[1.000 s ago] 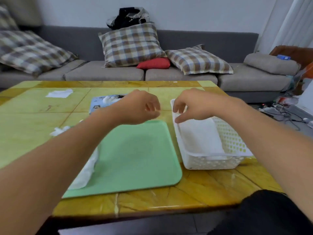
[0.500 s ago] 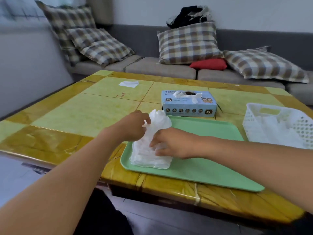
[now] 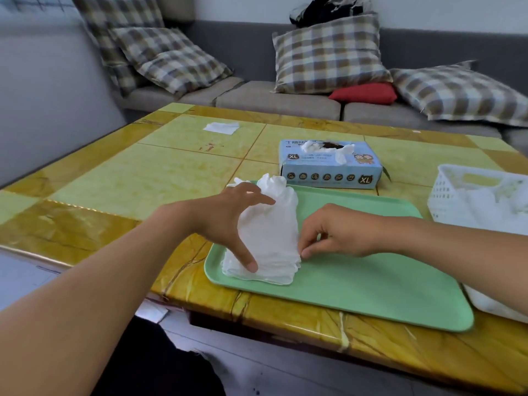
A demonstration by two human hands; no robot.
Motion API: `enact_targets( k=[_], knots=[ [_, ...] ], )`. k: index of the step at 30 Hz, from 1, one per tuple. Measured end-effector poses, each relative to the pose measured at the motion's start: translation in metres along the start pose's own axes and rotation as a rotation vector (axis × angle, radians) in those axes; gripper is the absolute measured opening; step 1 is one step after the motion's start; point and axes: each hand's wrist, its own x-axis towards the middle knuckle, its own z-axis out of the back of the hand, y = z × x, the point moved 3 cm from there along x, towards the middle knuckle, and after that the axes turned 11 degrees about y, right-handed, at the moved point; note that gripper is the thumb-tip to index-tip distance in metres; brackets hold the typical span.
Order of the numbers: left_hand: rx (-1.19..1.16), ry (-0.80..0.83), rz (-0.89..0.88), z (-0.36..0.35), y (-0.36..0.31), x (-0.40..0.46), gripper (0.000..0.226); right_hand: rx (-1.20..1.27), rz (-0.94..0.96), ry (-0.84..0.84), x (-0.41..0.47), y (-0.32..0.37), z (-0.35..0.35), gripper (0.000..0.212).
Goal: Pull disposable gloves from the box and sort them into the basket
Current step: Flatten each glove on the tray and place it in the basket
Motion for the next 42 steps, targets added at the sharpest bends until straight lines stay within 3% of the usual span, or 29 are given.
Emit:
enact_targets(
  k=[2,4,7,9,12,15,21,26,30,35,38,40,42],
  knots=[
    [-0.003,-0.018,-0.021,0.0,-0.002,0.0,0.126,-0.087,-0.035,0.035,-0.01,-0.004,-0.001,0.008],
    [0.01,-0.076,-0.068,0.001,-0.007,0.001,0.108,-0.08,-0.028,-0.047,-0.019,-0.004,0.003,0.008],
    [-0.016,-0.173,-0.16,0.005,-0.013,0.0,0.075,0.067,0.022,-0.193,-0.022,0.006,0.007,0.032],
    [-0.034,-0.194,-0.178,0.009,-0.013,-0.003,0.061,0.083,0.04,-0.181,-0.014,0.014,-0.001,0.04],
    [-0.041,-0.172,-0.162,0.01,-0.008,-0.005,0.047,0.023,0.036,-0.135,0.004,0.021,-0.014,0.022],
    [-0.066,-0.127,-0.152,0.006,-0.011,-0.007,0.049,0.064,-0.014,-0.141,0.007,0.018,-0.008,0.005],
    [0.006,-0.046,-0.023,-0.005,0.001,-0.005,0.12,0.052,-0.049,0.01,-0.02,-0.003,0.002,0.004],
    [0.003,-0.036,0.002,-0.007,0.003,-0.004,0.128,0.106,-0.083,0.058,-0.035,-0.011,0.007,0.005],
    [-0.076,-0.172,-0.026,-0.004,-0.001,-0.003,0.113,0.343,-0.089,-0.049,-0.028,-0.007,0.001,0.004],
    [-0.057,-0.396,-0.192,0.0,-0.009,0.0,0.057,0.541,-0.077,-0.066,-0.017,0.008,-0.008,0.014],
    [-0.093,-0.341,-0.272,-0.001,-0.016,-0.001,0.027,0.561,-0.084,-0.109,-0.015,0.011,-0.01,0.015],
    [-0.127,-0.248,-0.272,-0.006,-0.022,-0.002,0.028,0.565,-0.078,-0.161,-0.014,0.011,-0.012,0.014],
    [-0.138,-0.176,-0.234,-0.013,-0.028,0.0,0.039,0.559,-0.085,-0.149,-0.012,0.011,-0.015,0.028]
  ],
)
